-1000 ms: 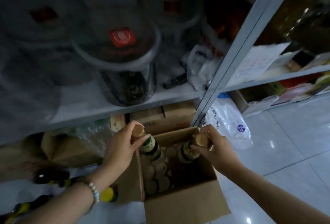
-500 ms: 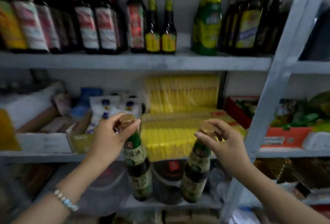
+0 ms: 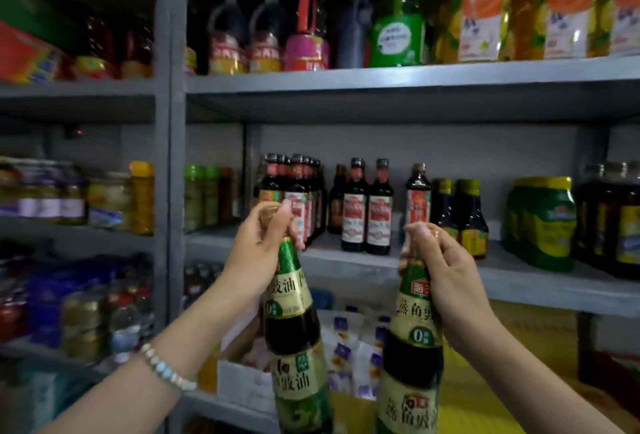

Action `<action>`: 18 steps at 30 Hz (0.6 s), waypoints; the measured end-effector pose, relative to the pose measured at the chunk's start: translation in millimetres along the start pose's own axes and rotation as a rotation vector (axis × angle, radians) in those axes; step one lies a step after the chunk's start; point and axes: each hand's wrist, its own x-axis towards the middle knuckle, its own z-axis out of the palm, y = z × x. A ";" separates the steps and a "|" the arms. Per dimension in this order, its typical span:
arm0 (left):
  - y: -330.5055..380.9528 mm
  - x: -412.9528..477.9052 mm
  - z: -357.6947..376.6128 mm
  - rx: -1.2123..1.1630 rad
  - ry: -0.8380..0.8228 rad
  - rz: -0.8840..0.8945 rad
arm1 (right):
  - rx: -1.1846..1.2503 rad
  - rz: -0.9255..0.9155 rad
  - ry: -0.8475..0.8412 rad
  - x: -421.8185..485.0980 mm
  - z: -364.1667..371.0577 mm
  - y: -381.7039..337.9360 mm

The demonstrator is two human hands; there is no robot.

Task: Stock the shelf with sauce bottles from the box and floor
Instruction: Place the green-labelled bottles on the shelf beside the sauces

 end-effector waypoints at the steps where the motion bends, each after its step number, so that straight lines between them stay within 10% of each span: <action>1: 3.4 8.3 -14.1 -0.010 -0.002 0.002 | -0.002 -0.034 -0.005 7.0 17.6 -2.3; 18: -9.5 173.3 -151.1 0.075 0.114 0.098 | 0.061 -0.237 0.007 174.1 190.5 9.7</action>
